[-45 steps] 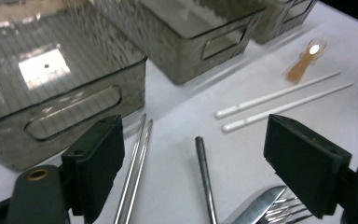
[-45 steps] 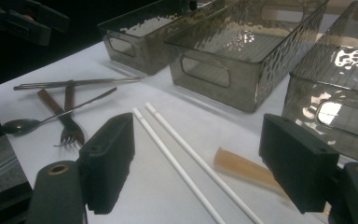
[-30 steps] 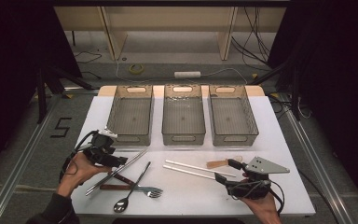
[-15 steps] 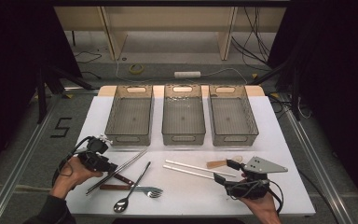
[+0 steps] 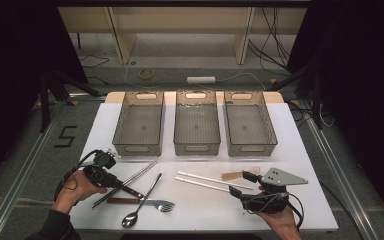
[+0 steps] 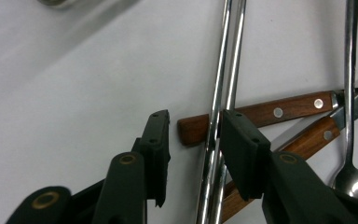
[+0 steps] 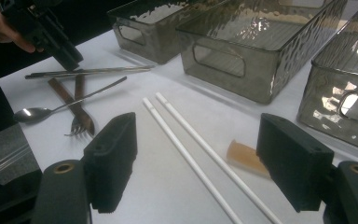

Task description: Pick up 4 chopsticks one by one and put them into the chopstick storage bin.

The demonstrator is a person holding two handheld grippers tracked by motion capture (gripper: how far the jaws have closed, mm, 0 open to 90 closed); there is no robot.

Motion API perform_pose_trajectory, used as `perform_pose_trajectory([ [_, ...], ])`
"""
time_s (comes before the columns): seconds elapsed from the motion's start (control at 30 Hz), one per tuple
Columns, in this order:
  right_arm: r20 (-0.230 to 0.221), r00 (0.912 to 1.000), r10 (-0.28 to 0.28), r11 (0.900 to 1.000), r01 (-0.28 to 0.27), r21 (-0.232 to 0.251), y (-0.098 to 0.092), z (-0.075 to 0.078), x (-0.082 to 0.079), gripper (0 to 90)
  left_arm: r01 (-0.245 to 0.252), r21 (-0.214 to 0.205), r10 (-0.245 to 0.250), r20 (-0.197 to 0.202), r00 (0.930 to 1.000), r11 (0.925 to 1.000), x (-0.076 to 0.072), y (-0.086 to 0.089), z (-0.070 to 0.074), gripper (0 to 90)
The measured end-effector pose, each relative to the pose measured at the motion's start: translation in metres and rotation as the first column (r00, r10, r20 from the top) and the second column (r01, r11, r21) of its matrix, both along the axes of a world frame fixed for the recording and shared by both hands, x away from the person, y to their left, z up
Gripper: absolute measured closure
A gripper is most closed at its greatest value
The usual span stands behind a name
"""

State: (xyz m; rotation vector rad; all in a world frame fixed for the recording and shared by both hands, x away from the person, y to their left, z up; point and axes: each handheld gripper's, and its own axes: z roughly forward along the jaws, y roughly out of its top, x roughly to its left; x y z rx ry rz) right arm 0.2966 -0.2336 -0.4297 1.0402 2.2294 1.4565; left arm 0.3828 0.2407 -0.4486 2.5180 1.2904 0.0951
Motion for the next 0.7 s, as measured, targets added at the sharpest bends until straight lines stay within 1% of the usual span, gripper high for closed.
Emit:
perform_pose_trajectory([
  [0.07,0.0,1.0,0.0,1.0,0.0,0.0,-0.0001,0.0,0.0001,30.1,0.007,0.009,-0.007,-0.006,1.0,0.9999,-0.0001,-0.0007,-0.0012,64.2],
  [0.33,-0.003,1.0,0.002,1.0,-0.002,-0.001,0.0003,0.0,0.0001,30.3,0.028,0.012,-0.028,-0.021,0.9994,0.9995,-0.0003,-0.0009,-0.0036,70.1],
  [0.43,-0.005,1.0,0.002,1.0,-0.002,0.0,0.0003,0.0,0.0001,30.4,0.041,0.012,-0.041,-0.029,0.9987,0.9991,-0.0006,-0.0011,-0.0042,71.4],
  [0.6,-0.005,1.0,0.005,1.0,-0.005,-0.001,0.0005,-0.0001,0.0002,30.5,0.04,0.011,-0.039,-0.035,0.9986,0.9992,-0.0014,-0.0015,-0.0056,73.7],
  [0.63,-0.005,1.0,0.005,1.0,-0.005,-0.001,0.0005,-0.0001,0.0002,30.5,0.049,0.017,-0.049,-0.038,0.9981,0.9986,-0.0012,-0.0011,-0.0058,73.7],
  [0.7,-0.006,1.0,0.005,1.0,-0.005,-0.002,0.0005,-0.0002,0.0003,30.6,0.051,0.016,-0.051,-0.042,0.9978,0.9986,-0.0016,-0.0011,-0.0069,74.2],
])
